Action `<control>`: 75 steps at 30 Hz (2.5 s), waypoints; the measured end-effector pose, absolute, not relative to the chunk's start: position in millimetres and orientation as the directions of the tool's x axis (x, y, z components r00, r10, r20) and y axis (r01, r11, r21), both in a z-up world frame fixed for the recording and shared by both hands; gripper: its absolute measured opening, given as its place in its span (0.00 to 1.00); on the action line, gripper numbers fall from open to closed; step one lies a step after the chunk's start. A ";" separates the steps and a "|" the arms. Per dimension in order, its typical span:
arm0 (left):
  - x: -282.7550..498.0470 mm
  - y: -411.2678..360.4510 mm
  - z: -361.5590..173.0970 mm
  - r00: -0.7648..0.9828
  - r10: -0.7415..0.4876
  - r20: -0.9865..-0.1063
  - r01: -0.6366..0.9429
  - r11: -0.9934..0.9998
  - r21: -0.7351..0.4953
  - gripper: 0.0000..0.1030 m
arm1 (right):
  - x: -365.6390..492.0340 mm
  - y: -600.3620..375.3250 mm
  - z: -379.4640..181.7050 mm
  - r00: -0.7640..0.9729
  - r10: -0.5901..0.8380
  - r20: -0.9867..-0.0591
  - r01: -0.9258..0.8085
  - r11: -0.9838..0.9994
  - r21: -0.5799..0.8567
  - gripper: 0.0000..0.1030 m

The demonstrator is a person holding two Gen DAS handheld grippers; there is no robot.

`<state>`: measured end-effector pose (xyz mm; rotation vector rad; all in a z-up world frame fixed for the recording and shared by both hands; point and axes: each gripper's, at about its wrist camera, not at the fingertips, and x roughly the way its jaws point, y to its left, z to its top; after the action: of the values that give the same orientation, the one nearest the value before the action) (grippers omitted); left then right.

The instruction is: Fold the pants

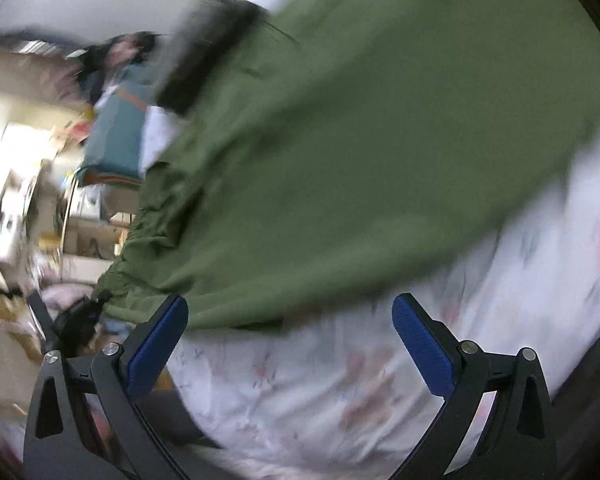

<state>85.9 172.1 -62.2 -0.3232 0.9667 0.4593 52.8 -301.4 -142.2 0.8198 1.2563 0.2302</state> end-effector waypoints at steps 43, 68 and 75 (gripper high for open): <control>106.5 202.8 -36.4 0.443 0.076 -0.893 -0.520 0.833 -0.187 0.08 | 139.7 -643.9 -21.0 0.538 -0.418 -0.732 0.832 0.406 0.379 0.02; 386.9 231.6 -83.4 0.213 0.101 -0.972 -0.420 0.908 0.002 0.08 | 506.4 -621.1 -92.2 0.327 -0.228 -0.917 0.636 0.771 0.036 0.02; 408.9 227.9 -105.9 0.242 0.134 -0.961 -0.385 0.923 0.032 0.27 | 542.7 -598.7 -118.9 0.372 -0.233 -0.899 0.548 0.837 0.009 0.08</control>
<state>408.9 227.9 -105.9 -0.2279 1.2809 0.3590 542.7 -598.7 -118.9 0.3311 1.0810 -0.5123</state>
